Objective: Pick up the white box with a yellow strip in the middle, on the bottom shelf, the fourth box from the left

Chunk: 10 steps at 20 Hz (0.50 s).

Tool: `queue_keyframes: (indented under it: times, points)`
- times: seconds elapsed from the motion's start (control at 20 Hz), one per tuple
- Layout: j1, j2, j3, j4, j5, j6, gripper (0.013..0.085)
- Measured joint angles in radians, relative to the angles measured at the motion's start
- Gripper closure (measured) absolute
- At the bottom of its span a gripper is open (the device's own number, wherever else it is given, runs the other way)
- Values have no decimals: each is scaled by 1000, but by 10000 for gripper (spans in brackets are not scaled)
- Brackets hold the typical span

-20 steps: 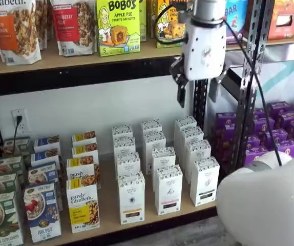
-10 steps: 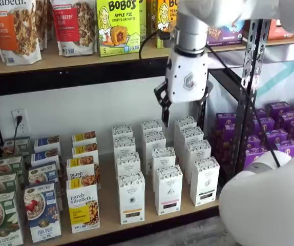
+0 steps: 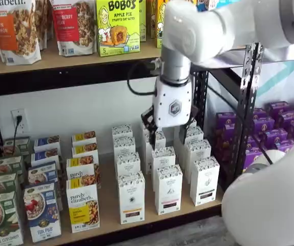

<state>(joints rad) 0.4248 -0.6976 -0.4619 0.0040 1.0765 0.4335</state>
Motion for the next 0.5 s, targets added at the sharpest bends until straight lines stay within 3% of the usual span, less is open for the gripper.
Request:
queue_keyframes:
  times: [0.15, 0.3, 0.5]
  points:
    - [27, 83, 32, 16, -128, 18, 130]
    - [42, 133, 28, 13, -166, 34, 130]
    - [65, 249, 21, 18, -278, 51, 130]
